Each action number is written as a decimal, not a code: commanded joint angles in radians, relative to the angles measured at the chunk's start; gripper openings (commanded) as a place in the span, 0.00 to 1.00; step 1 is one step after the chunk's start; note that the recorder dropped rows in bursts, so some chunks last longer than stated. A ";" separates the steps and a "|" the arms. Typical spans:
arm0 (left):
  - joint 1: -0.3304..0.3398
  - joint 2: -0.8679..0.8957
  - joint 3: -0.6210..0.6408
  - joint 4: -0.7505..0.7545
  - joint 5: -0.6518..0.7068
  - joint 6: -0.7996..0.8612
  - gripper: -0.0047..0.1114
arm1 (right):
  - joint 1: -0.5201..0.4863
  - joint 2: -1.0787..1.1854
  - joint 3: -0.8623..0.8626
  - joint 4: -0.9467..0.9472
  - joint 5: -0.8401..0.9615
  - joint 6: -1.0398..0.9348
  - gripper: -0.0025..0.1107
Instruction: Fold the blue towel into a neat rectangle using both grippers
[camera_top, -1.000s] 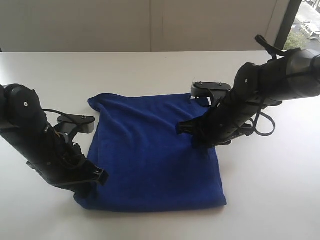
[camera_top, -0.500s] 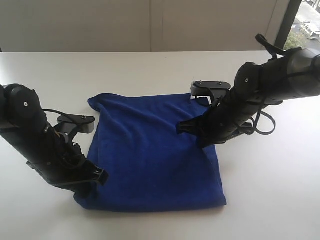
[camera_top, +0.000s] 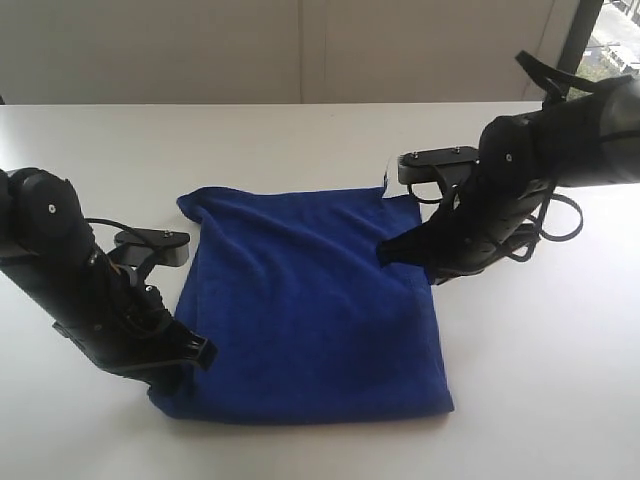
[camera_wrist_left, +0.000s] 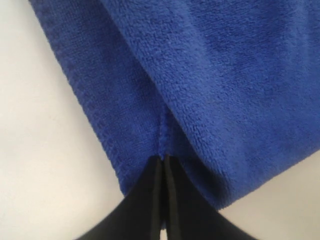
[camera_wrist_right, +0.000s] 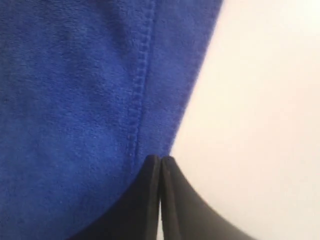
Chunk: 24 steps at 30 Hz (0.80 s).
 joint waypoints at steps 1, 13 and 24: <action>-0.004 -0.009 0.008 -0.008 0.012 -0.001 0.04 | -0.004 -0.012 -0.001 -0.058 0.026 0.039 0.02; -0.004 -0.009 0.008 -0.008 0.012 -0.001 0.04 | -0.004 -0.012 -0.001 -0.016 -0.085 0.052 0.14; -0.004 -0.009 0.008 -0.008 -0.005 -0.001 0.04 | -0.002 0.045 -0.001 0.080 -0.146 0.024 0.32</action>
